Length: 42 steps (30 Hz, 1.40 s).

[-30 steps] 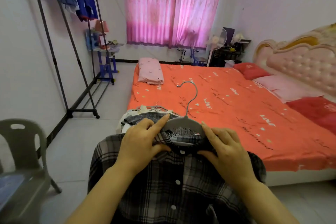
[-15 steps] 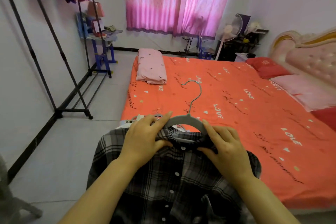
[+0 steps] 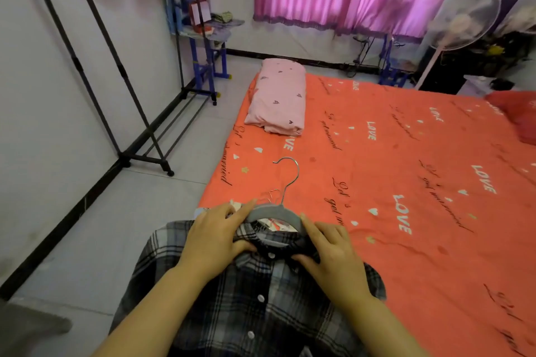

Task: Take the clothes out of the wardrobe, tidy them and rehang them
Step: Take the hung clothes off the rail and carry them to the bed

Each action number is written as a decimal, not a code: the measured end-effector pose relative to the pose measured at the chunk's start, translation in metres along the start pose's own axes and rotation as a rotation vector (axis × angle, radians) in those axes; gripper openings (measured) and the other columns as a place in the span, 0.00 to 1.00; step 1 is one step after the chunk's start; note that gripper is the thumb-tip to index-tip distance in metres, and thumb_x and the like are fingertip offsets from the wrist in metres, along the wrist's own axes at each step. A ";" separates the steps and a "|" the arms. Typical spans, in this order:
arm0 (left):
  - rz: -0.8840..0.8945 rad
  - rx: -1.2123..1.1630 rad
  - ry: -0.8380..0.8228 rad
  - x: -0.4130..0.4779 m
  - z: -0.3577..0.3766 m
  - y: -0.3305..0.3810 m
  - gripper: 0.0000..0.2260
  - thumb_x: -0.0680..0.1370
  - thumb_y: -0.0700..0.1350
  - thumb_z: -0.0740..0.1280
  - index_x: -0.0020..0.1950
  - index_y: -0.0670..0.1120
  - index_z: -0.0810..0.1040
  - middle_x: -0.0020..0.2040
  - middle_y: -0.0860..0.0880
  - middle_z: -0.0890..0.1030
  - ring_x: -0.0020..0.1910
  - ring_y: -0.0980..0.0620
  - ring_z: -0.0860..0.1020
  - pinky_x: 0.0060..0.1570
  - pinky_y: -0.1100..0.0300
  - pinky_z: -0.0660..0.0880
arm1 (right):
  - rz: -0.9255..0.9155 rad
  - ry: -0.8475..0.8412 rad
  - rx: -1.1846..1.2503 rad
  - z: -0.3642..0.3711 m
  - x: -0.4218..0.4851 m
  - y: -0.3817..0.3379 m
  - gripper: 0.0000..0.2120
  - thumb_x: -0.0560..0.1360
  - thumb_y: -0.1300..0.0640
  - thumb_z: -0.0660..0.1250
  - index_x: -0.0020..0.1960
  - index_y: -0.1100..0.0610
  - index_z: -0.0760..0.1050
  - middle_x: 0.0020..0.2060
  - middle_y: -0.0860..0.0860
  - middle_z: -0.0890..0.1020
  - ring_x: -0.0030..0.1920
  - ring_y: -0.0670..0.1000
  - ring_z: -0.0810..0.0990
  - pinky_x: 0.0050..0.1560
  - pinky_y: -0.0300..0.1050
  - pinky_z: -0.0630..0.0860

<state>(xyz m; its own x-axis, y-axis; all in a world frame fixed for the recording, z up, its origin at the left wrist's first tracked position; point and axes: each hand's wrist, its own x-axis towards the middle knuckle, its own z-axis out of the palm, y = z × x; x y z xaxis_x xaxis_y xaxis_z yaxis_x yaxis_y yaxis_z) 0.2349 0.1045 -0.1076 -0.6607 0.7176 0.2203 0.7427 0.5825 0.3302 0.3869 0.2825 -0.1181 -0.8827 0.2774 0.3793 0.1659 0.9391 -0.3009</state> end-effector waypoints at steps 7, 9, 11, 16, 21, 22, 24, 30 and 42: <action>-0.223 0.217 -0.252 0.039 0.066 -0.019 0.36 0.74 0.57 0.68 0.76 0.53 0.52 0.73 0.48 0.60 0.70 0.47 0.60 0.66 0.51 0.60 | 0.258 -0.409 -0.061 0.084 0.031 0.051 0.34 0.75 0.46 0.66 0.76 0.50 0.53 0.72 0.51 0.61 0.71 0.55 0.58 0.71 0.49 0.60; -0.235 0.230 -0.345 0.032 0.080 -0.020 0.34 0.75 0.57 0.66 0.75 0.53 0.53 0.73 0.47 0.60 0.70 0.46 0.60 0.67 0.51 0.61 | 0.262 -0.491 -0.049 0.099 0.018 0.059 0.30 0.76 0.47 0.63 0.75 0.51 0.56 0.72 0.51 0.62 0.71 0.53 0.59 0.69 0.46 0.60; -0.239 0.245 -0.431 0.020 0.091 -0.018 0.33 0.76 0.57 0.65 0.76 0.52 0.54 0.72 0.47 0.62 0.70 0.46 0.62 0.66 0.51 0.62 | 0.274 -0.551 -0.027 0.108 0.001 0.062 0.28 0.77 0.49 0.63 0.74 0.51 0.58 0.70 0.50 0.65 0.69 0.52 0.63 0.67 0.44 0.63; -0.191 0.268 -0.582 -0.003 0.101 -0.007 0.30 0.78 0.57 0.62 0.76 0.51 0.55 0.72 0.48 0.63 0.69 0.46 0.63 0.67 0.52 0.63 | 0.327 -0.663 -0.032 0.106 -0.032 0.063 0.27 0.78 0.47 0.61 0.74 0.51 0.58 0.70 0.49 0.65 0.69 0.52 0.63 0.67 0.45 0.64; -0.101 0.271 -0.628 -0.004 0.090 0.007 0.28 0.78 0.57 0.61 0.75 0.51 0.58 0.72 0.48 0.64 0.69 0.46 0.64 0.67 0.52 0.62 | 0.401 -0.633 -0.019 0.080 -0.045 0.061 0.27 0.77 0.49 0.63 0.73 0.52 0.60 0.67 0.51 0.67 0.67 0.53 0.65 0.65 0.44 0.65; -0.080 0.264 -0.635 -0.002 0.088 0.010 0.28 0.78 0.57 0.61 0.75 0.51 0.58 0.72 0.48 0.64 0.69 0.46 0.63 0.68 0.51 0.62 | 0.423 -0.628 -0.025 0.073 -0.047 0.061 0.26 0.77 0.49 0.63 0.73 0.51 0.61 0.66 0.51 0.68 0.66 0.53 0.66 0.64 0.43 0.65; -0.029 0.247 -0.647 0.002 0.083 0.017 0.27 0.78 0.57 0.62 0.74 0.51 0.60 0.70 0.48 0.65 0.69 0.47 0.64 0.67 0.51 0.63 | 0.477 -0.626 -0.041 0.059 -0.054 0.058 0.25 0.76 0.49 0.62 0.72 0.51 0.62 0.64 0.52 0.70 0.65 0.53 0.67 0.62 0.42 0.65; 0.240 0.229 -0.724 0.001 0.070 0.046 0.25 0.79 0.57 0.60 0.74 0.50 0.61 0.70 0.48 0.67 0.67 0.46 0.67 0.66 0.49 0.65 | 0.759 -0.601 -0.046 0.007 -0.101 0.029 0.23 0.76 0.49 0.64 0.69 0.54 0.66 0.62 0.55 0.71 0.62 0.55 0.70 0.56 0.44 0.68; 1.114 0.155 -0.947 -0.114 0.007 0.174 0.26 0.77 0.57 0.63 0.73 0.51 0.61 0.68 0.47 0.68 0.65 0.45 0.69 0.62 0.51 0.68 | 1.389 -0.362 -0.151 -0.117 -0.293 -0.166 0.25 0.74 0.46 0.65 0.69 0.50 0.67 0.64 0.52 0.73 0.64 0.53 0.71 0.61 0.42 0.68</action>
<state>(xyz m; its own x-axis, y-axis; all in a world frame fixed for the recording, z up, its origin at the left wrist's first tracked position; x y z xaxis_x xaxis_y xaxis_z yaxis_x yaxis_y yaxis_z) 0.4397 0.1269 -0.0817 0.5193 0.7547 -0.4010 0.8537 -0.4369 0.2833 0.6696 0.0687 -0.0768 -0.0298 0.9231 -0.3833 0.9908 -0.0233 -0.1332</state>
